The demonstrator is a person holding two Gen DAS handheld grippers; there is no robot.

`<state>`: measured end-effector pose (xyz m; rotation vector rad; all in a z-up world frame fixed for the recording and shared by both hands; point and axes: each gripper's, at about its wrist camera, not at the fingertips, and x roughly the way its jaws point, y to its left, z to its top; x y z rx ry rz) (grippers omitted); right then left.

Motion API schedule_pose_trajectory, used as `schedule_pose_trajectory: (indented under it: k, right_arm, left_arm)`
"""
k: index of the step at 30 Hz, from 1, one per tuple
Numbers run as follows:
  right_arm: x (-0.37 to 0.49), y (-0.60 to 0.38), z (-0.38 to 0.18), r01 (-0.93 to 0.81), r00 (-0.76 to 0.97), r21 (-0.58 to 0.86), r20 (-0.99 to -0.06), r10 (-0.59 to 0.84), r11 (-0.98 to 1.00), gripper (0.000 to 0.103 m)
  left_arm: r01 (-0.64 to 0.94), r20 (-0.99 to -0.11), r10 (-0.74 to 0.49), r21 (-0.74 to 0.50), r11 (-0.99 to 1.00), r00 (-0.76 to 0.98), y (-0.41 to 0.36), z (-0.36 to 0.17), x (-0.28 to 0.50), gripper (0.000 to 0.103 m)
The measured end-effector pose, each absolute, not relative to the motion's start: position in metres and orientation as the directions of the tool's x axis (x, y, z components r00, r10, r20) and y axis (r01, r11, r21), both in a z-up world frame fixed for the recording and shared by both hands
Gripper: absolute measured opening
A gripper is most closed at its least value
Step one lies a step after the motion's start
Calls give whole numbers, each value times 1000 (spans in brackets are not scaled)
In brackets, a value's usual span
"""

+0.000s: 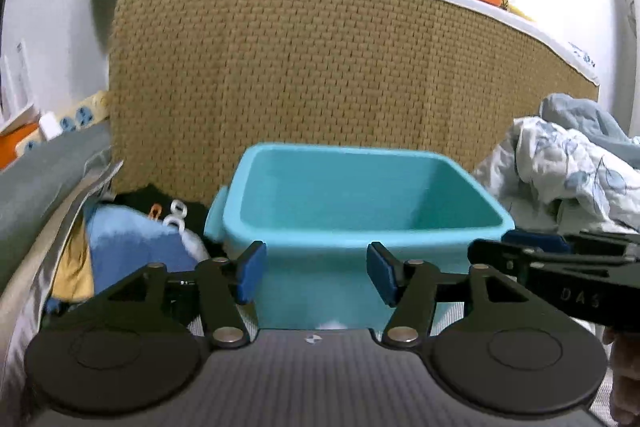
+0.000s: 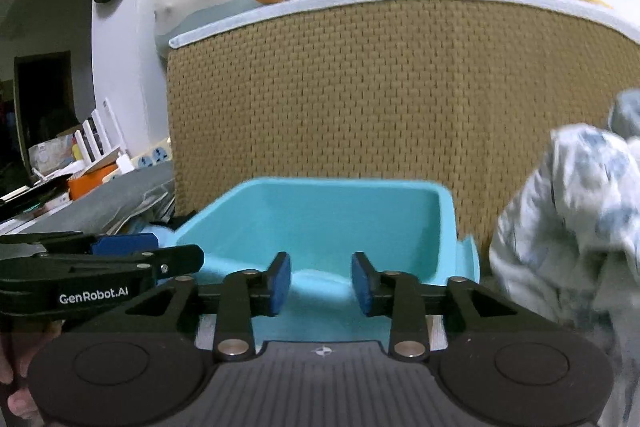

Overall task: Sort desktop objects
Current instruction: 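Move the left tool down toward the black pen on the mat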

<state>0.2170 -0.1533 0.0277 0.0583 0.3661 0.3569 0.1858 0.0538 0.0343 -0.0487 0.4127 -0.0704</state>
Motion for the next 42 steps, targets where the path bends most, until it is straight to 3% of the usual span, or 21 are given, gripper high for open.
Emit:
schedule_pose_trajectory:
  k: [5,9,18,34,42]
  right_arm:
    - [207,-150,15,-279,866,93,-406,292,956,43]
    - [198,-151,10,-260,861,100,-426,277,961,57]
    - [188,-153,-2,-188,844,93,-493,209,978,64]
    - [178,-142,-25,-127,809,13,-577,111,992,65]
    - [183,-137,-35,-98,796,-7,-601,75,995,65]
  left_arm:
    - [47,-396,-69,-66,997,916,54,24,167,70]
    - [49,-415,-76,-75,996,907,51,15,157,74]
    - [76,-458,-74,-13,997,886,38,-3,147,83]
    - [61,-514,-68,-31,998,855,37,-22,149,95]
    - [45,-552,-53,-28,999,832,34,-31,153,97]
